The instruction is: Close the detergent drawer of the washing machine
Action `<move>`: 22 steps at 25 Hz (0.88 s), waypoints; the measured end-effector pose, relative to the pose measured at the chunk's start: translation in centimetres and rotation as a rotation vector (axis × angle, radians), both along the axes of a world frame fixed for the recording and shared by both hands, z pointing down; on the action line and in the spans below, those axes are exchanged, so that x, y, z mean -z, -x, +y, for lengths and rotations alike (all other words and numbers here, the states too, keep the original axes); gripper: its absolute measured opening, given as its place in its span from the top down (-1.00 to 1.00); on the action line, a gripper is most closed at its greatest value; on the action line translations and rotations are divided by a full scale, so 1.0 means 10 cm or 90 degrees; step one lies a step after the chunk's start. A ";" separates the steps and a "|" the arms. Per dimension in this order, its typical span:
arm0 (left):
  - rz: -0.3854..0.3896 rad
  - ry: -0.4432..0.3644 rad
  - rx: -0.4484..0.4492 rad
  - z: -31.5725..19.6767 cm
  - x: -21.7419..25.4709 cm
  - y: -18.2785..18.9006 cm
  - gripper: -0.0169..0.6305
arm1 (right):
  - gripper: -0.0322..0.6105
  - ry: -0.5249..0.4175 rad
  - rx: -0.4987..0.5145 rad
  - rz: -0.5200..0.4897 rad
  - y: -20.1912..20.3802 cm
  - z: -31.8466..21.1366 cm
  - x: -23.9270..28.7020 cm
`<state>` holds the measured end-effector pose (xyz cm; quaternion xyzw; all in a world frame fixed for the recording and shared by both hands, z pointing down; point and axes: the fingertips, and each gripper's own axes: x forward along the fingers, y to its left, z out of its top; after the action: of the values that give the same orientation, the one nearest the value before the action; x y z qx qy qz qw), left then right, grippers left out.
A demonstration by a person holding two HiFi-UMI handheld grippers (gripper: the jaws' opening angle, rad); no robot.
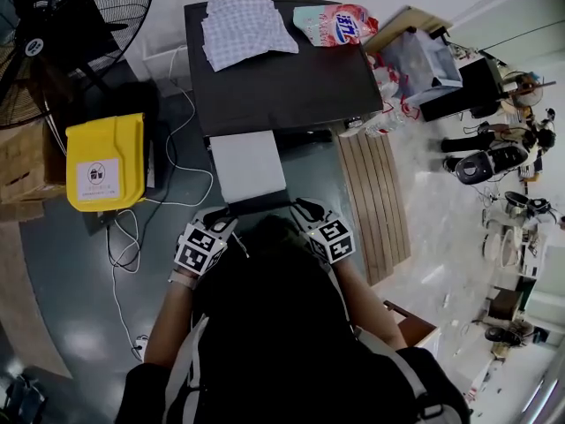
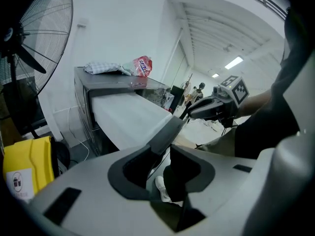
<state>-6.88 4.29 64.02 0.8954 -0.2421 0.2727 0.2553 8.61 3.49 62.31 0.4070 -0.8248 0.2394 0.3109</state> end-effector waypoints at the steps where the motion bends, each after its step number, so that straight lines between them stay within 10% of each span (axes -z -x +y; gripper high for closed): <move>1: 0.000 0.000 0.001 -0.02 0.00 0.00 0.56 | 0.62 0.000 -0.002 0.001 0.00 -0.02 0.00; 22: -0.029 0.005 0.048 -0.66 -0.02 0.07 0.55 | 0.62 -0.007 0.011 -0.031 0.05 -0.67 -0.02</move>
<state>-7.55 -2.28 64.25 0.8783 -0.2801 0.2842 0.2634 8.09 -3.19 62.49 0.3960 -0.8368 0.2418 0.2908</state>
